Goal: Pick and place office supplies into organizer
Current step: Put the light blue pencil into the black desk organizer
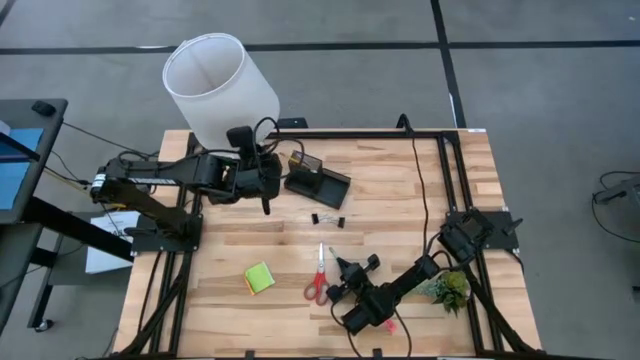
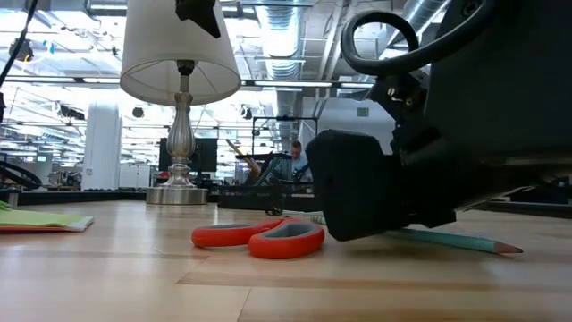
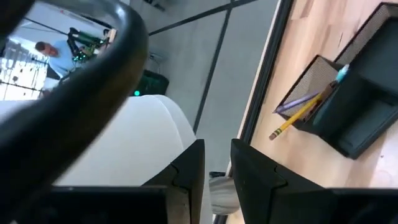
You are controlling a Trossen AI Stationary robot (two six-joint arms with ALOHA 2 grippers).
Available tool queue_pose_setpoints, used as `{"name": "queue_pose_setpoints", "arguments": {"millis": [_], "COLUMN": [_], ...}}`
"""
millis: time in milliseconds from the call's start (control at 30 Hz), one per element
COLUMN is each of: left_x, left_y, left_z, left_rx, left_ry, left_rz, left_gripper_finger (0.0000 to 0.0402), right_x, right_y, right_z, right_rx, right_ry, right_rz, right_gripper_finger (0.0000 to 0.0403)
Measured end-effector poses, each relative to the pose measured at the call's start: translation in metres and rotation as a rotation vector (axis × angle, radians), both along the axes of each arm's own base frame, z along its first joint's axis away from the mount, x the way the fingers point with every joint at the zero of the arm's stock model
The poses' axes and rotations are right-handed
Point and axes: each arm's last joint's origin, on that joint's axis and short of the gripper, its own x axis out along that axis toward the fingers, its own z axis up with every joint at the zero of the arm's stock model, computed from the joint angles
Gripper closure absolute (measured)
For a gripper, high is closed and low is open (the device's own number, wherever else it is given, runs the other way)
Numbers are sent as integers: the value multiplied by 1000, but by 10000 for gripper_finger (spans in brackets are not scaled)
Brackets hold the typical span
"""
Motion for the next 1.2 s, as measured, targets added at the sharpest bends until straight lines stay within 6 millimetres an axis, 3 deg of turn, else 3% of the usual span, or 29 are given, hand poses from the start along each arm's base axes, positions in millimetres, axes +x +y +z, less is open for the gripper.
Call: {"name": "queue_pose_setpoints", "arguments": {"millis": [233, 333, 467, 633, 1033, 1200], "left_x": [0, 0, 2, 2, 1, -2], "left_y": [-4, -6, -9, -9, -9, -9], "left_z": [0, -2, -6, -8, -8, -9], "left_rx": [-17, -108, -247, -213, -200, -209], "left_ry": [-38, -72, -65, -60, -51, -41], "left_rz": [4, -8, -67, -50, -45, -30], "left_gripper_finger": [331, 331, 331, 331, 331, 331], "right_x": [1, 1, 1, 2, 13, 14], "right_y": [0, 0, 0, 0, -15, -16], "right_z": [25, 33, 34, 30, 28, 28], "right_rx": [-35, -59, -48, 65, 146, 190], "right_ry": [0, 4, 9, 84, 138, 91], "right_rz": [25, 31, 34, 46, 17, -17], "right_gripper_finger": [401, 401, 402, 398, 306, 290]}}
